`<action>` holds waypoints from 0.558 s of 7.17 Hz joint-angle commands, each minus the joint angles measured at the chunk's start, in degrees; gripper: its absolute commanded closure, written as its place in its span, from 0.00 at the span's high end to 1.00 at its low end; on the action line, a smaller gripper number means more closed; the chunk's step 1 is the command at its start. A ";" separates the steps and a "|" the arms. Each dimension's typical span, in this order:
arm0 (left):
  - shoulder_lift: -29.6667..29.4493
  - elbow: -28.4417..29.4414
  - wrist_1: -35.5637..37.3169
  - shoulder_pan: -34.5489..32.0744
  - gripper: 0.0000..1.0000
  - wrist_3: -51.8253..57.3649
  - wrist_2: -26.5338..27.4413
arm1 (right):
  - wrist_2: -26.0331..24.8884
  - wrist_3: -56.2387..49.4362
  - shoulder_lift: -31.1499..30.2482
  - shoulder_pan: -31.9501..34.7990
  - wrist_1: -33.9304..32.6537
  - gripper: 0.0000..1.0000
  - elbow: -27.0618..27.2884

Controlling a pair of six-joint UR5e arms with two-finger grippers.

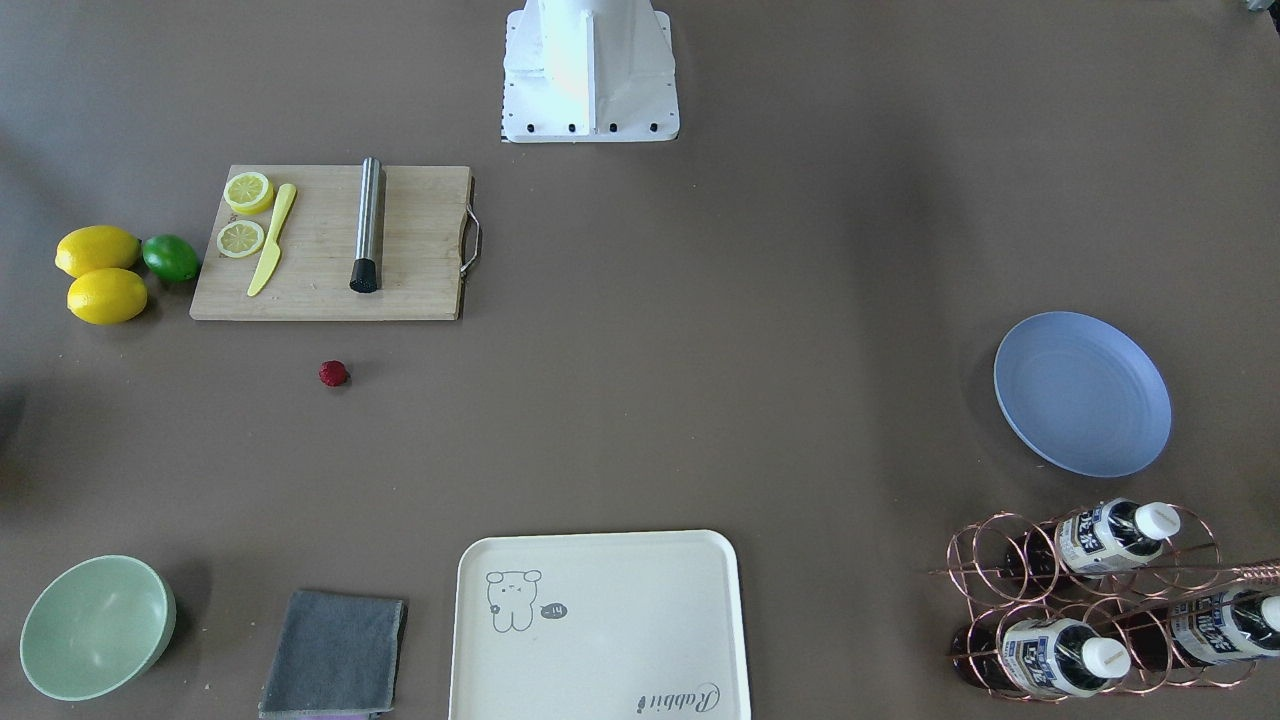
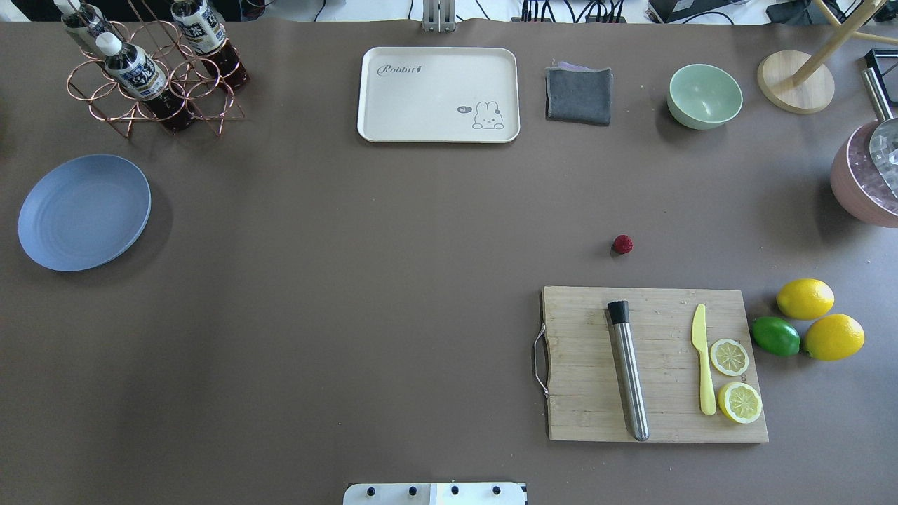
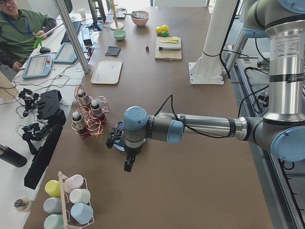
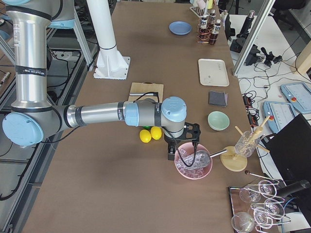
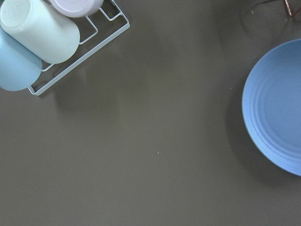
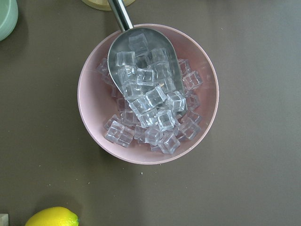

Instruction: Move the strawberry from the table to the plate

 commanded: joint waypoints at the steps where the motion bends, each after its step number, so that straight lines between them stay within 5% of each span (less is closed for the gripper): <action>1: -0.29 0.25 0.00 0.00 0.98 -0.02 0.08 | 0.12 0.00 -0.09 0.00 -0.04 1.00 -0.01; 4: -0.03 0.07 0.09 0.00 0.98 -0.11 0.00 | -0.05 0.00 -0.18 0.00 -0.12 1.00 -0.01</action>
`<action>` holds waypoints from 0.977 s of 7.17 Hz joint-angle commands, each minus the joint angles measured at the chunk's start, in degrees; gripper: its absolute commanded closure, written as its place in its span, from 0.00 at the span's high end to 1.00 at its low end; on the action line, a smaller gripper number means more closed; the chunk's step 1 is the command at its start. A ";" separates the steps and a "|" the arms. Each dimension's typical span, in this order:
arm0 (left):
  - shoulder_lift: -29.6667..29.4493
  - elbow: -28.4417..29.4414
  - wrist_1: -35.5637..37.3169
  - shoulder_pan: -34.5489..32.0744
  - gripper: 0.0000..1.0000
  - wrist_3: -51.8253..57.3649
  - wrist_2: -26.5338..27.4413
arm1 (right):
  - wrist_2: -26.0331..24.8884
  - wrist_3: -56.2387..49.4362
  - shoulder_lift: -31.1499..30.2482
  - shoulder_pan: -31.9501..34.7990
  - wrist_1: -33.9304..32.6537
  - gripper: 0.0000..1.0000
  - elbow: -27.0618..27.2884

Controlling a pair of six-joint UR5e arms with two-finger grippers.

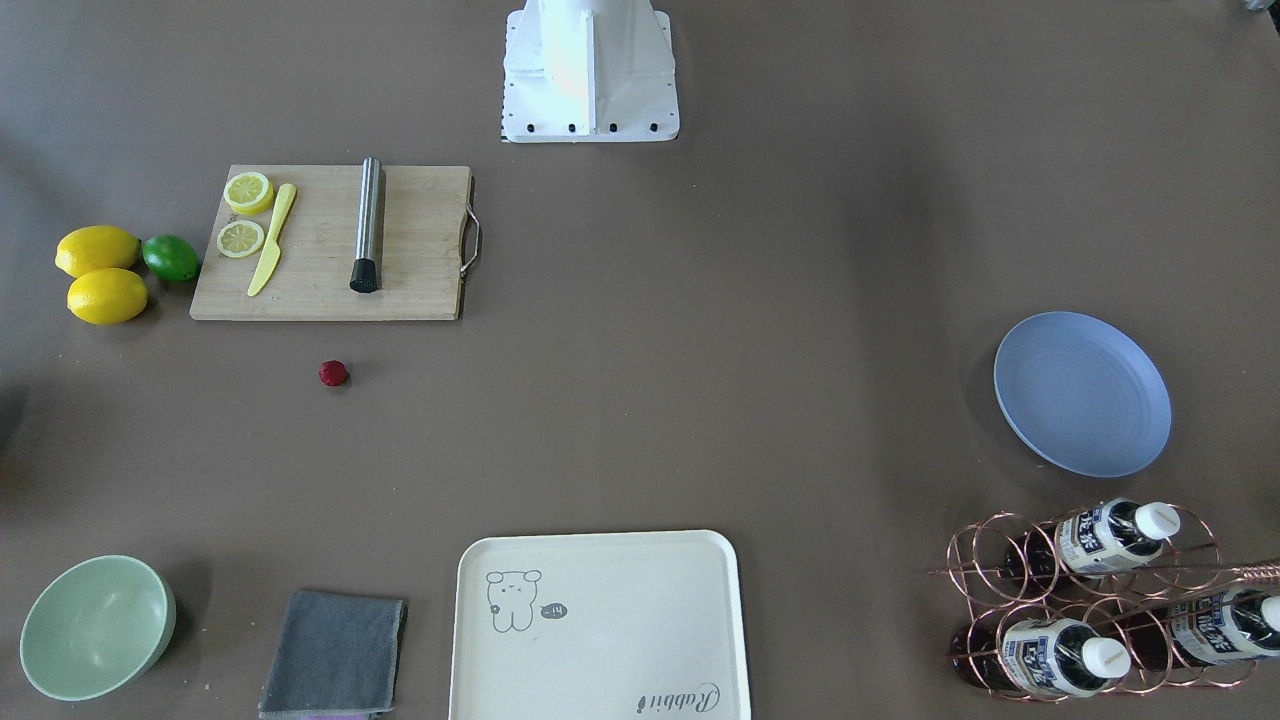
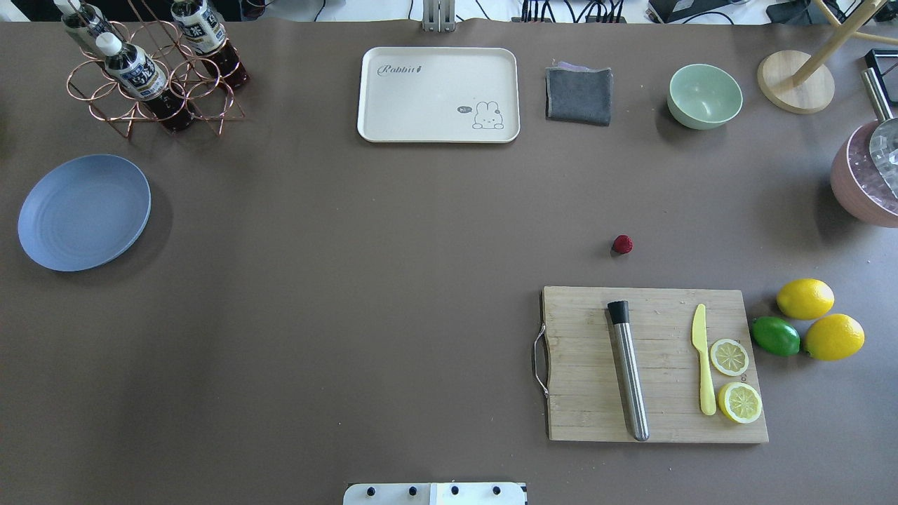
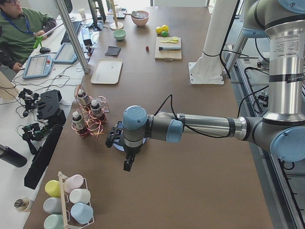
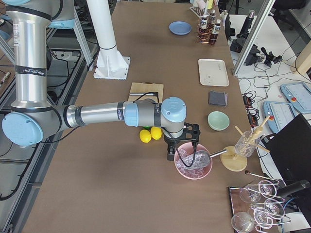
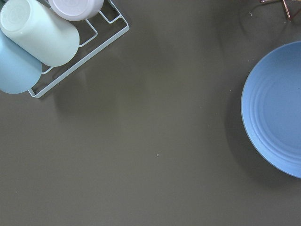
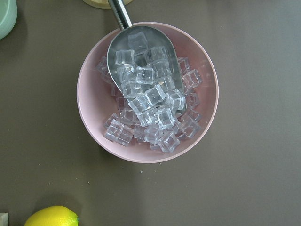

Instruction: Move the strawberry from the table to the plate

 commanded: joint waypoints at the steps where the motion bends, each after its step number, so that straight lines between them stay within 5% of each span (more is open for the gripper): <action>1: 0.27 0.06 0.10 0.00 0.98 -0.07 -0.01 | -0.15 0.02 0.15 0.00 -0.07 1.00 -0.02; 7: 0.62 0.06 0.45 0.00 0.98 -0.16 -0.10 | 0.20 0.02 0.77 0.00 0.02 1.00 0.07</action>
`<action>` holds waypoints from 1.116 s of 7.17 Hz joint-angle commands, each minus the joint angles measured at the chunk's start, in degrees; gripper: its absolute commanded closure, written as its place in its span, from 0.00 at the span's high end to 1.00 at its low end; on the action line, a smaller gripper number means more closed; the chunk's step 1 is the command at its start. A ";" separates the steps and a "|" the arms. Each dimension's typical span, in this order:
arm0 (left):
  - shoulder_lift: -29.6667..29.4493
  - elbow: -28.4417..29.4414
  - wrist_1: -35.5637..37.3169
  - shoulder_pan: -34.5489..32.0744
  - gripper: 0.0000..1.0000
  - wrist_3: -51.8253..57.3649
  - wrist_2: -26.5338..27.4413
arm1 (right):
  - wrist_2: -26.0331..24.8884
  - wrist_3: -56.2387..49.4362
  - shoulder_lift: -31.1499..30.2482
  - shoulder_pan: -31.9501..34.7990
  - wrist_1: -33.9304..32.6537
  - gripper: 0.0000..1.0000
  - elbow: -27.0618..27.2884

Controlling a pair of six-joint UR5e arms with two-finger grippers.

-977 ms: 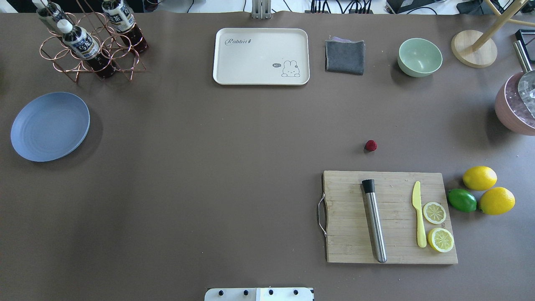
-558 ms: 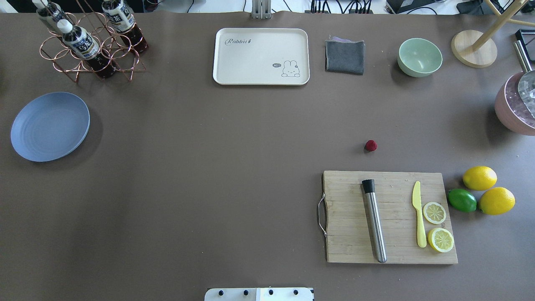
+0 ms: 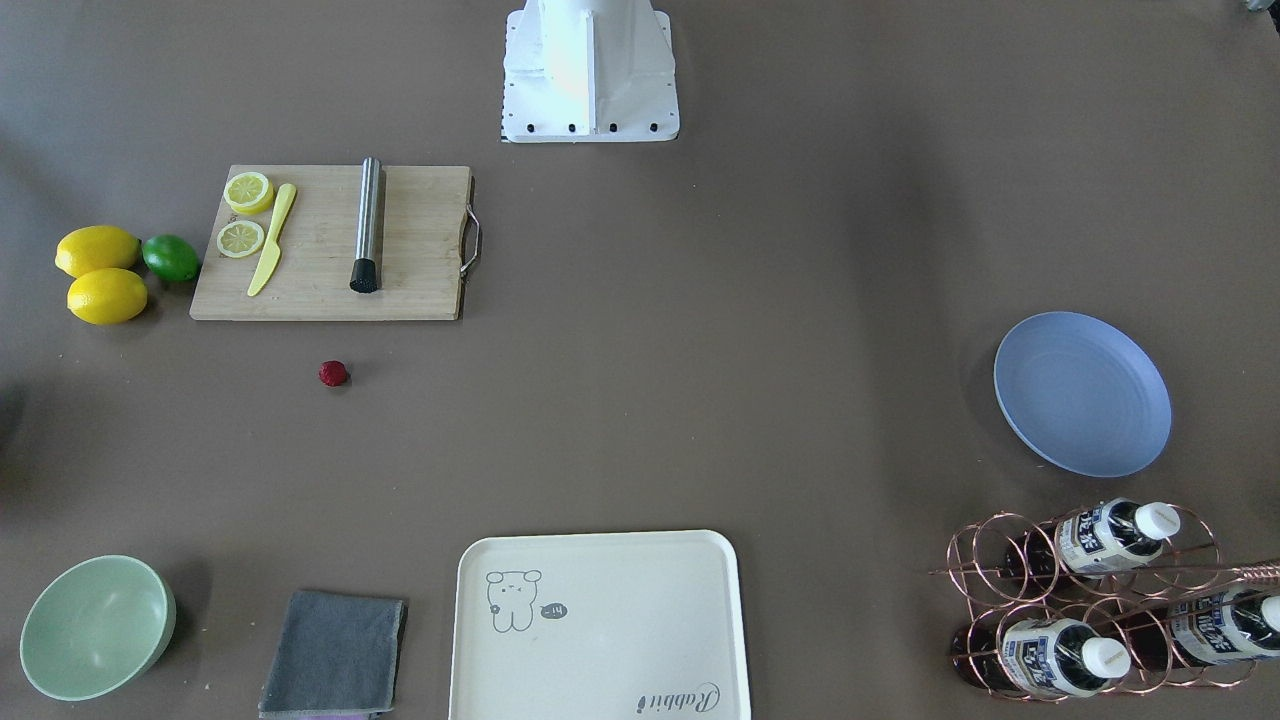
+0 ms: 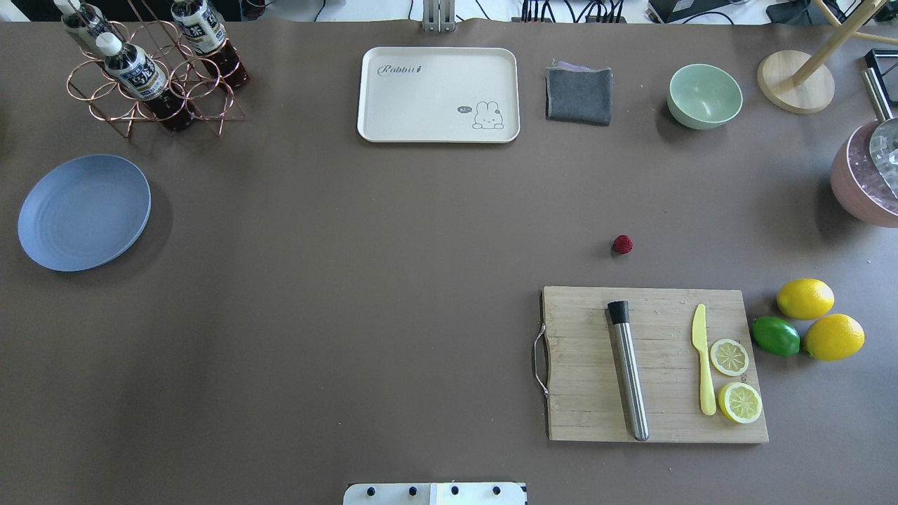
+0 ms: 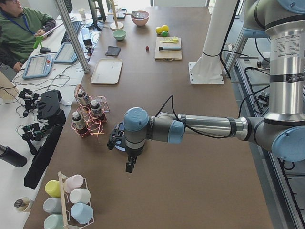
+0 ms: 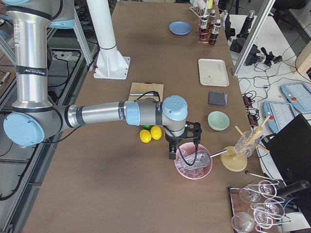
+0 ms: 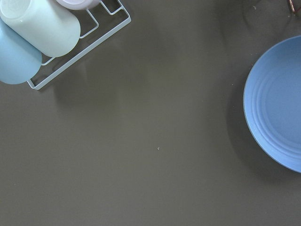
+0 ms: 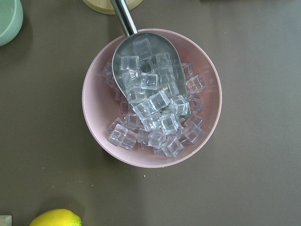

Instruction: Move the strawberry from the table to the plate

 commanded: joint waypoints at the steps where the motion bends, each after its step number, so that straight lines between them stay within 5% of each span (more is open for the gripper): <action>1: 0.01 0.00 0.07 0.00 0.98 -0.01 0.00 | -0.03 0.00 -0.04 0.00 0.00 1.00 0.14; 8: 0.09 -0.18 -0.02 0.00 0.98 -0.19 0.00 | -0.03 0.00 -1.09 0.00 -0.44 1.00 0.32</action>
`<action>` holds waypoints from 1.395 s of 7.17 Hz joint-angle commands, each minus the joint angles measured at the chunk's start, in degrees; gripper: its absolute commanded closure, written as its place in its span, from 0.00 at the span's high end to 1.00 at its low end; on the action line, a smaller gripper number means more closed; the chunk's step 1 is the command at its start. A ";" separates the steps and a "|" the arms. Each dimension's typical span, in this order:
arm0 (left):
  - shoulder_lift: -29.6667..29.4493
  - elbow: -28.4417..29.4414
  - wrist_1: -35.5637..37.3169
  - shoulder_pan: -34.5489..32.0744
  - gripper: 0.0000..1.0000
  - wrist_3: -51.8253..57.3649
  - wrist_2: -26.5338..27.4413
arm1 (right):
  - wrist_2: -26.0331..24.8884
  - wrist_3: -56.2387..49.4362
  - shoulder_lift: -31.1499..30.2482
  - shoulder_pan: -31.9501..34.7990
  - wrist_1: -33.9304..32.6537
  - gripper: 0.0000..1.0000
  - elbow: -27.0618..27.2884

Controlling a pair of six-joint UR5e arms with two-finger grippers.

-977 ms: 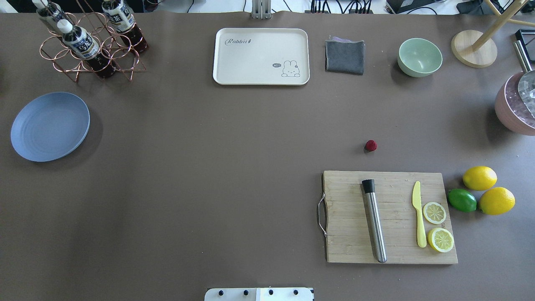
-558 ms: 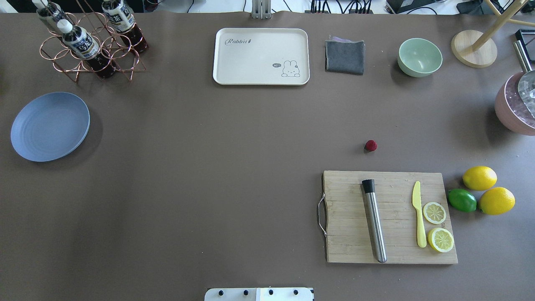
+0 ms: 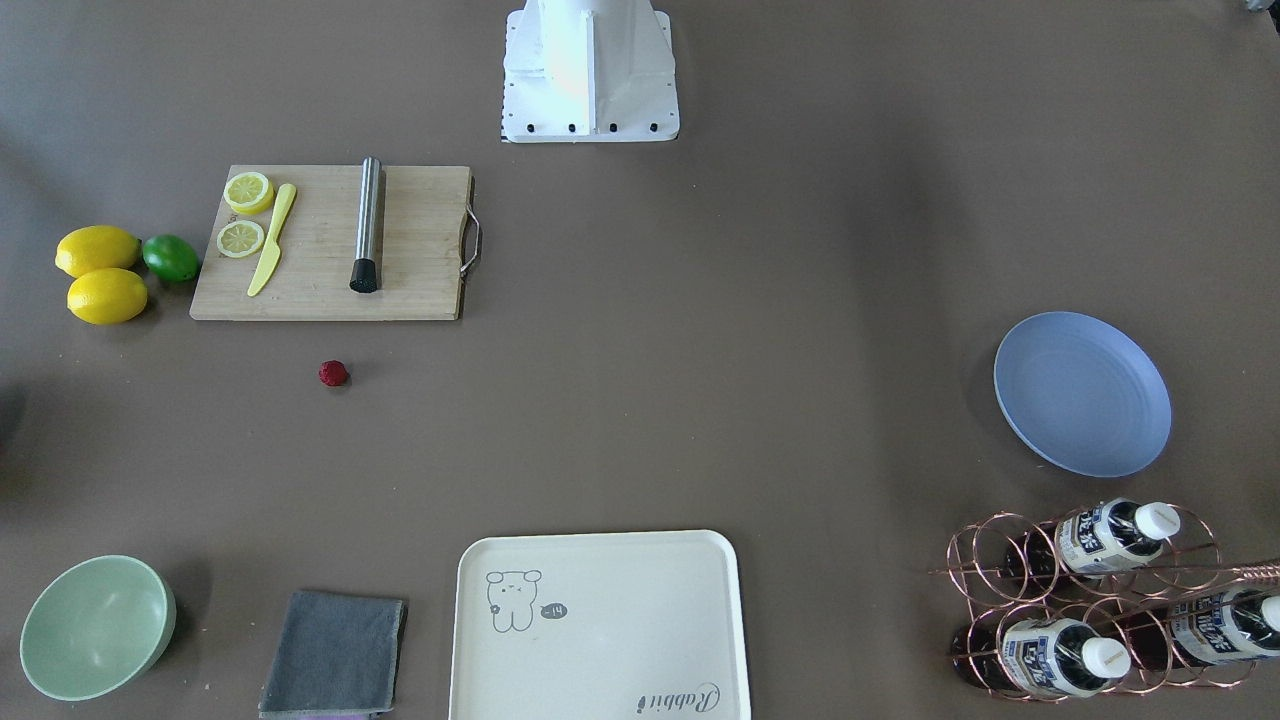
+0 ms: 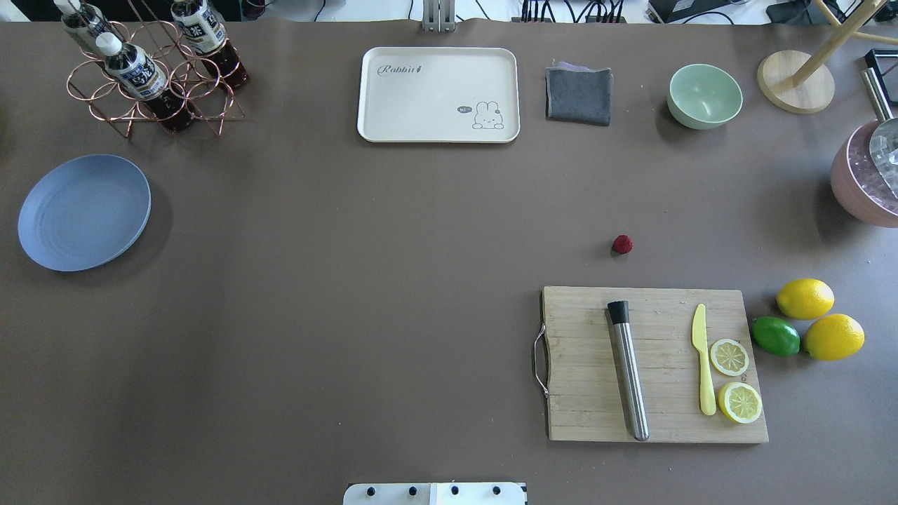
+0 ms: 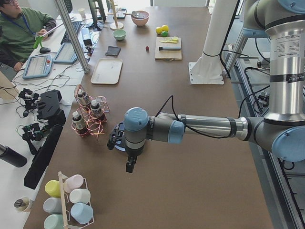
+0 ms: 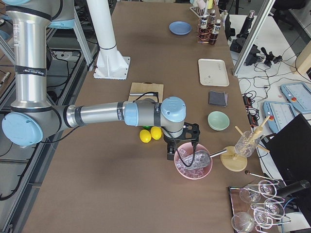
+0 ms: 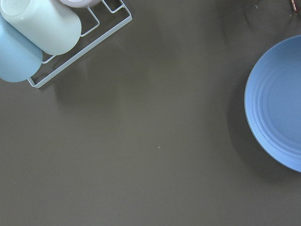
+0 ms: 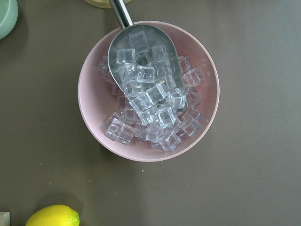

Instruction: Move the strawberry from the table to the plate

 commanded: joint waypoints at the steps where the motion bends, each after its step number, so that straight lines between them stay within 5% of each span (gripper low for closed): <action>1: -0.02 0.01 0.00 0.00 0.98 -0.02 -0.01 | -0.13 0.00 -0.24 0.00 -0.01 1.00 0.07; 10: 0.24 -0.17 0.00 -0.26 0.98 0.15 -0.01 | 0.13 -0.09 -1.55 0.00 0.08 1.00 1.39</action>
